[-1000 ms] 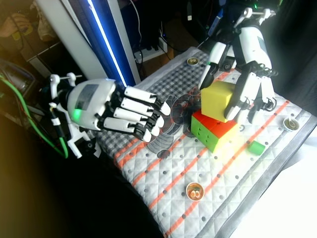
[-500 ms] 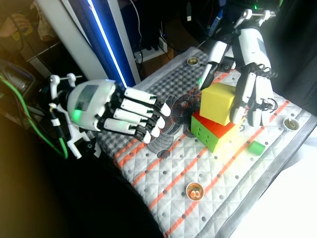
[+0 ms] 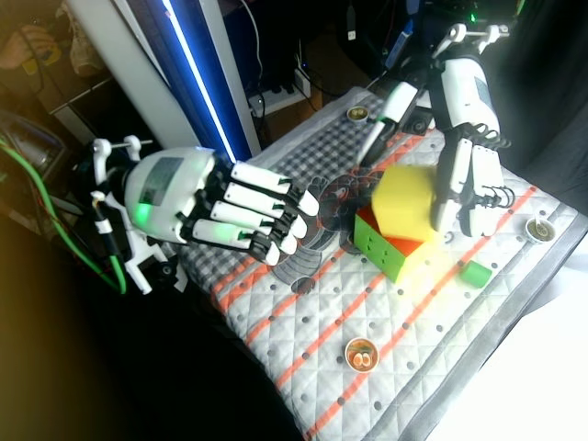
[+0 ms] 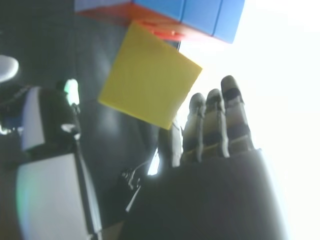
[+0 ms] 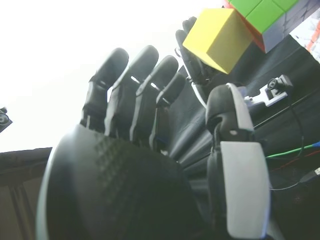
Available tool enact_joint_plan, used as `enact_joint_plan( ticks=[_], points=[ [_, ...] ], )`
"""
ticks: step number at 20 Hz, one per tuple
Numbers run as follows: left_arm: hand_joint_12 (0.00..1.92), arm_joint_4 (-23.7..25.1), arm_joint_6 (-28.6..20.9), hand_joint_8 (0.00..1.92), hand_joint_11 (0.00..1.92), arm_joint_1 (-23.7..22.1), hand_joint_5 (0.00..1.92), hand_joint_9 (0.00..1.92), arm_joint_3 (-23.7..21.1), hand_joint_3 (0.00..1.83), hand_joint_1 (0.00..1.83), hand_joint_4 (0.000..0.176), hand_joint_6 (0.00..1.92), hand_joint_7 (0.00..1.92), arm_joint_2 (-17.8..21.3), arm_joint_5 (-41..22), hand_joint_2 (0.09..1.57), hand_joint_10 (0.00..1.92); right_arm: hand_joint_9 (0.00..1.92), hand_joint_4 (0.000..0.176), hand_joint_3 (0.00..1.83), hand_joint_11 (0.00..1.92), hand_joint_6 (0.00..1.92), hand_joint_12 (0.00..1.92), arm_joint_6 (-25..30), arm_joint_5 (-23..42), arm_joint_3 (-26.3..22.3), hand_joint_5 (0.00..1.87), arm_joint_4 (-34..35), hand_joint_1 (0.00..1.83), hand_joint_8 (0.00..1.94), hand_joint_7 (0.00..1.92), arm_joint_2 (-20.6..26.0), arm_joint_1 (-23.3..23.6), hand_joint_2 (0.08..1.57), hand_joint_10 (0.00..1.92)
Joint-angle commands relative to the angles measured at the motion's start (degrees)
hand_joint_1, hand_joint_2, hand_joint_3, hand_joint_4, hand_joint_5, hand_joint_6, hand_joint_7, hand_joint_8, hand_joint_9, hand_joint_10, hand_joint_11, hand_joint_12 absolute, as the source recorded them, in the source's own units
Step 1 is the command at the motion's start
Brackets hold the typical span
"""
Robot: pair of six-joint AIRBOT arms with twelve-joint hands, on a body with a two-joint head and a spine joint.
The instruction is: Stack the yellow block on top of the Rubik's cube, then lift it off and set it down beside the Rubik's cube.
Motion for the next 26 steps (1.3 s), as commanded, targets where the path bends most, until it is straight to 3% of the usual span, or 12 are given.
enact_joint_plan(
  ticks=[1,6,7,9,10,11,12,13,17,21,23,26],
  points=[
    [0.03,0.9,-0.3,0.0,0.07,-0.5,0.1,0.02,0.2,0.0,0.97,0.1,0.0,0.07,0.3,6.5,0.82,0.02,0.43,0.0,0.0,0.07,0.85,1.66,0.2,6.8,0.4,0.44,-0.5,0.92,0.86,0.59,-0.1,1.0,1.18,1.07],
    [0.45,0.3,-0.3,0.0,0.0,-0.3,0.06,0.07,-0.1,0.01,0.96,0.075,0.0,0.08,1.1,7.4,0.87,0.01,0.43,0.0,0.0,0.1,0.91,1.63,0.2,6.8,0.4,0.42,-0.4,0.96,0.9,0.56,-0.1,1.0,1.19,1.07],
    [0.52,-0.2,-0.3,0.0,0.0,-0.2,0.06,0.07,-0.6,0.01,0.93,0.089,0.0,0.08,1.7,8.6,0.88,0.01,0.43,0.0,0.0,0.1,0.91,1.65,0.2,6.8,0.4,0.42,-0.4,0.94,0.91,0.56,-0.1,1.0,1.19,1.08],
    [0.08,-1.5,-0.3,0.0,0.0,0.0,0.05,0.0,-1.4,0.01,0.9,0.081,0.01,0.01,2.8,11.2,0.93,0.0,0.41,0.0,0.0,0.06,0.9,1.64,0.2,6.8,0.4,0.4,-0.4,0.96,0.91,0.55,-0.1,1.0,1.17,1.07],
    [0.03,-2.6,-0.3,0.0,0.03,0.0,0.02,0.0,-2.4,0.02,0.79,0.097,0.0,0.0,4.1,13.9,0.95,0.0,0.41,0.0,0.0,0.1,0.87,1.53,0.2,6.8,0.5,0.36,-0.5,0.94,0.84,0.52,-0.1,1.4,1.16,1.0],
    [0.4,-3.1,-0.3,0.02,0.0,0.0,0.0,0.06,-3.1,0.0,0.69,0.106,0.0,0.03,4.9,15.3,0.94,0.0,0.4,0.0,0.0,0.13,0.82,1.43,0.2,6.8,0.6,0.34,-0.5,0.9,0.75,0.49,-0.1,1.8,1.15,0.88],
    [0.75,-3.6,-0.2,0.0,0.0,0.3,0.0,0.05,-4.9,0.0,0.55,0.159,0.0,0.01,6.7,18.0,0.92,0.01,0.31,0.0,0.0,0.03,0.59,1.34,0.2,6.0,1.0,0.27,-0.6,0.87,0.45,0.41,-0.1,2.8,1.11,0.63],
    [0.87,-4.0,-0.2,0.0,0.0,0.8,0.0,0.04,-6.0,0.0,0.48,0.171,0.0,0.0,7.8,20.2,0.92,0.0,0.27,0.0,0.0,0.0,0.4,1.21,0.2,5.1,1.3,0.23,-0.9,0.82,0.23,0.38,-0.2,3.8,1.07,0.44],
    [1.41,-7.4,-0.2,0.01,0.0,5.2,0.1,0.17,-11.6,0.01,0.24,0.14,0.02,0.11,13.3,31.8,1.04,0.07,0.12,0.0,0.0,0.0,0.04,0.98,0.2,-2.9,5.0,0.1,-4.3,0.7,0.0,0.16,-2.9,11.5,0.84,0.18],
    [1.32,-10.0,-0.1,0.0,0.0,9.4,0.17,0.16,-15.9,0.01,0.15,0.098,0.02,0.17,17.3,41.0,1.22,0.13,0.01,0.0,0.0,0.0,0.0,0.74,0.2,-8.8,7.5,0.02,-6.3,0.64,0.0,0.0,-5.0,17.4,0.79,0.08],
    [1.36,-11.8,0.3,0.01,0.0,12.1,0.26,0.17,-18.1,0.0,0.24,0.11,0.04,0.19,19.8,45.7,1.22,0.2,0.04,0.0,0.0,0.0,0.0,0.78,0.2,-12.1,9.3,0.02,-7.0,0.56,0.01,0.02,-6.9,20.4,0.84,0.08],
    [1.5,-13.9,0.3,0.0,0.0,14.4,0.31,0.01,-19.4,0.0,0.33,0.064,0.01,0.22,21.3,48.9,1.25,0.62,0.01,0.0,0.0,0.0,0.0,0.36,0.2,-17.0,11.7,0.0,-7.6,0.49,0.0,0.0,-9.4,23.8,0.88,0.02]
  ],
)
